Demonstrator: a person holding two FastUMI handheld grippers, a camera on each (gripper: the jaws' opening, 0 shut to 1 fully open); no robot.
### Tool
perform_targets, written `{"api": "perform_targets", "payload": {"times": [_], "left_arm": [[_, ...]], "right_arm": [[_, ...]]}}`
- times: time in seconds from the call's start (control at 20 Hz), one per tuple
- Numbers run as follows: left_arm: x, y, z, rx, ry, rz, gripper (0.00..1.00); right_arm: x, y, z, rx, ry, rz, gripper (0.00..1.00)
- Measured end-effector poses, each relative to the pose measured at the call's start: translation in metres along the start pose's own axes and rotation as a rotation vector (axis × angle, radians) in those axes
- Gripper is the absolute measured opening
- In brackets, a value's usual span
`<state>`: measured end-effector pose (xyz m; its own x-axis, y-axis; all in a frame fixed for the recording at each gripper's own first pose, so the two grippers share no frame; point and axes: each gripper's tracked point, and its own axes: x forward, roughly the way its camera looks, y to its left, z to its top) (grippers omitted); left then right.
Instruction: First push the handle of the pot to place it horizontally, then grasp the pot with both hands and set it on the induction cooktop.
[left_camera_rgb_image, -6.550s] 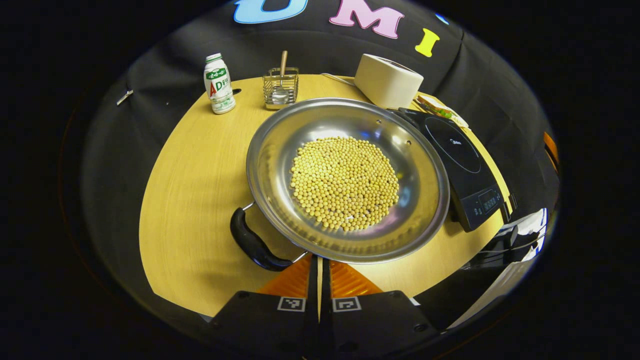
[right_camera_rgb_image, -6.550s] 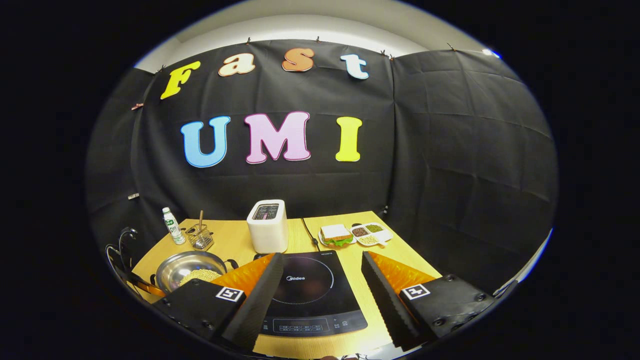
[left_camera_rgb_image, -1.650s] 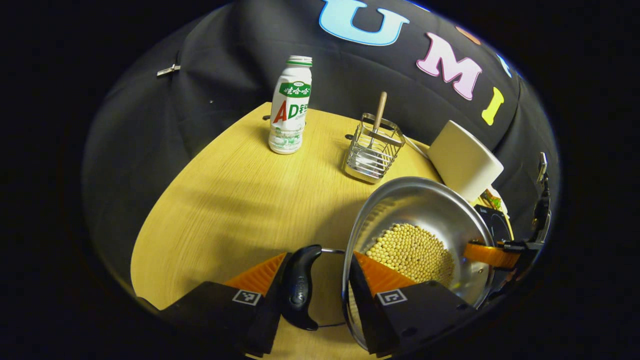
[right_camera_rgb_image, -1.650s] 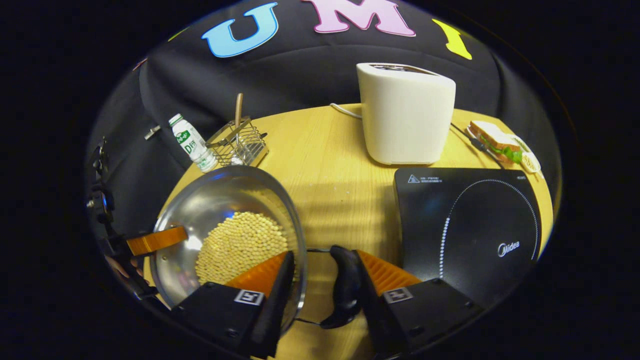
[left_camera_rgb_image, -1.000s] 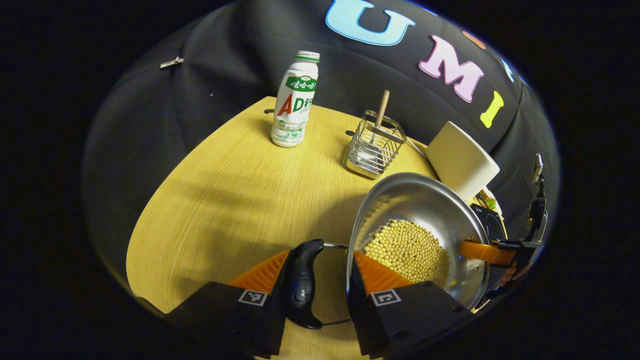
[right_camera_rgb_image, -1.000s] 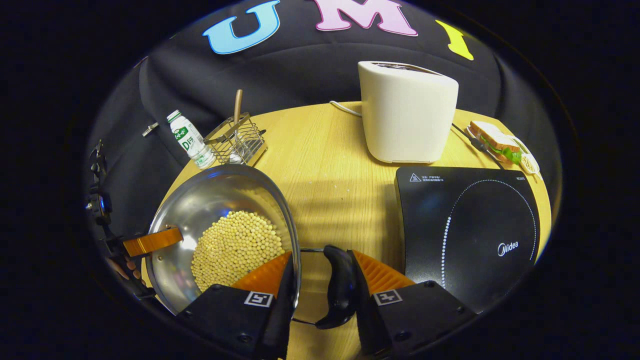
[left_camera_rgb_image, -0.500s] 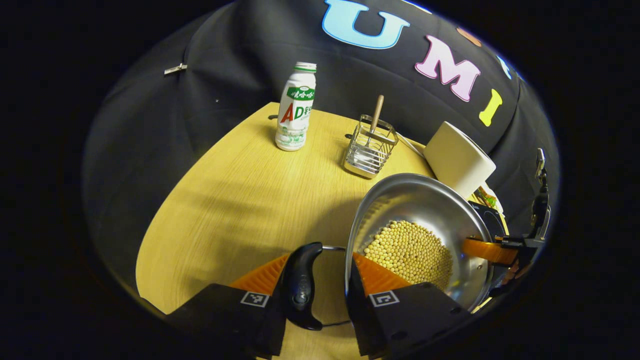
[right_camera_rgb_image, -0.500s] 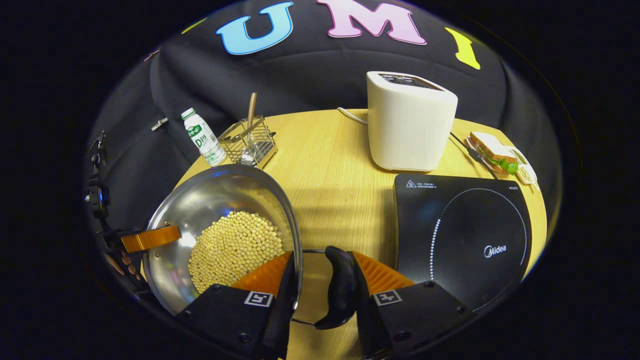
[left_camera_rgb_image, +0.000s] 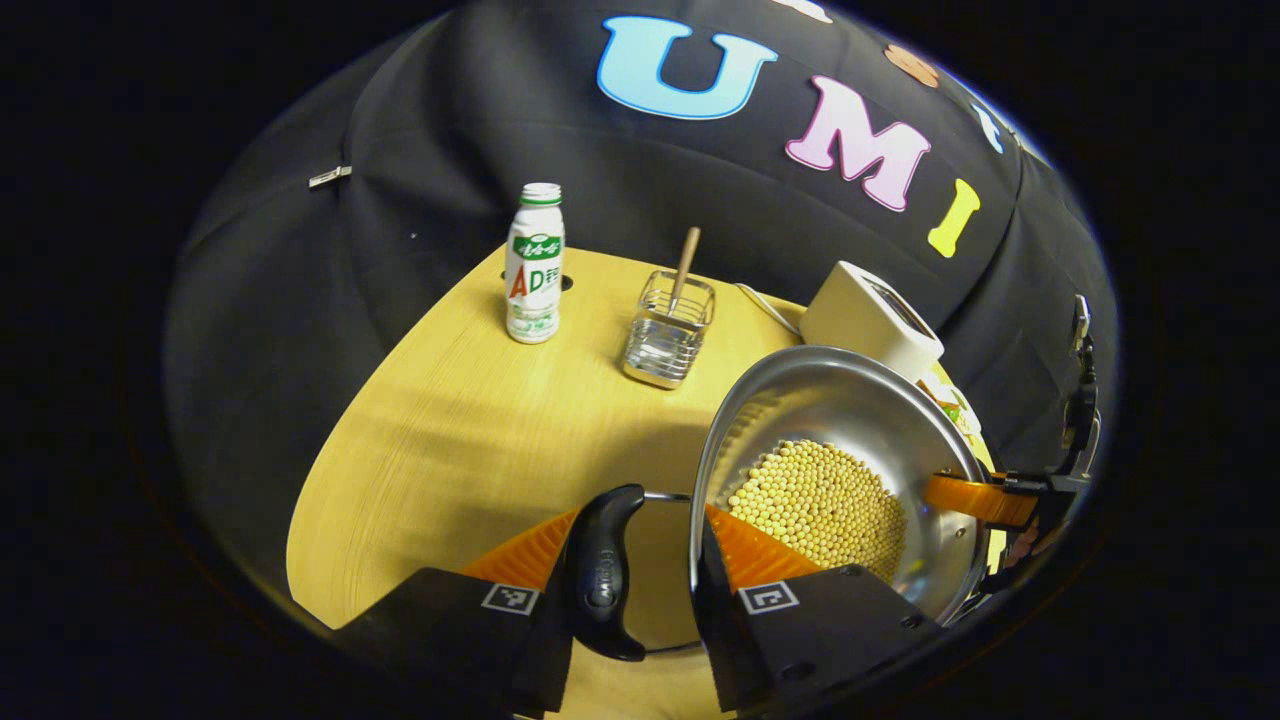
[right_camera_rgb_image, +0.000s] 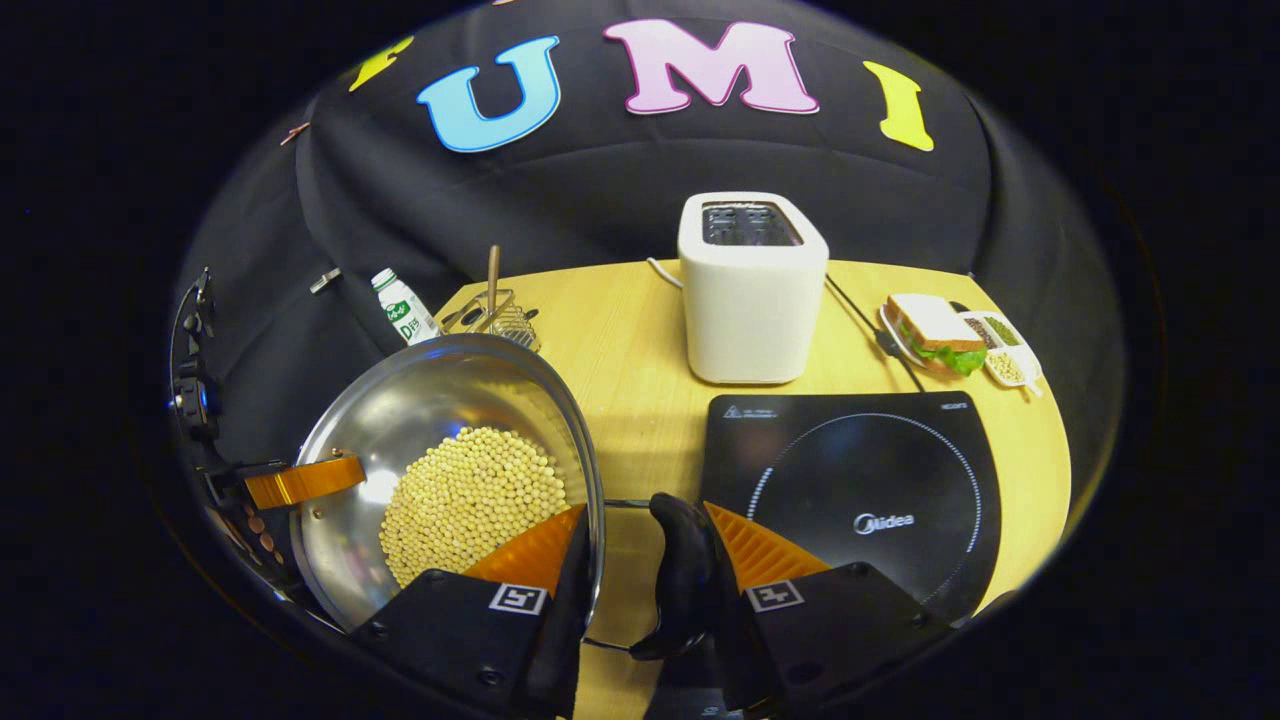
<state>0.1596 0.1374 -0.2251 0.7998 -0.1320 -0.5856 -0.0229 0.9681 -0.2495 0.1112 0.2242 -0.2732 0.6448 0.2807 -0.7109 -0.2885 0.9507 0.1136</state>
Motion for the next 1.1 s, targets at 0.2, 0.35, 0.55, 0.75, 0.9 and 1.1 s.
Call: {"api": "perform_targets", "payload": {"times": [0.2, 0.35, 0.55, 0.75, 0.9, 1.1], "left_arm": [[-0.008, -0.038, 0.003, 0.003, -0.003, -0.011, 0.58], [-0.01, -0.07, 0.004, 0.003, -0.014, -0.022, 0.58], [-0.008, -0.111, 0.003, 0.01, -0.02, -0.033, 0.58], [-0.002, -0.153, 0.002, 0.024, -0.027, -0.044, 0.58], [0.007, -0.182, -0.003, 0.033, -0.02, -0.054, 0.59], [0.02, -0.218, -0.009, 0.043, -0.013, -0.069, 0.58]], "right_arm": [[-0.022, -0.032, 0.011, 0.003, -0.016, 0.0, 0.57], [-0.037, -0.06, 0.021, 0.004, -0.034, -0.002, 0.53], [-0.051, -0.099, 0.027, 0.014, -0.046, -0.008, 0.57], [-0.062, -0.139, 0.031, 0.027, -0.057, -0.018, 0.53], [-0.066, -0.169, 0.031, 0.04, -0.056, -0.029, 0.57], [-0.069, -0.207, 0.029, 0.054, -0.055, -0.049, 0.53]]}}
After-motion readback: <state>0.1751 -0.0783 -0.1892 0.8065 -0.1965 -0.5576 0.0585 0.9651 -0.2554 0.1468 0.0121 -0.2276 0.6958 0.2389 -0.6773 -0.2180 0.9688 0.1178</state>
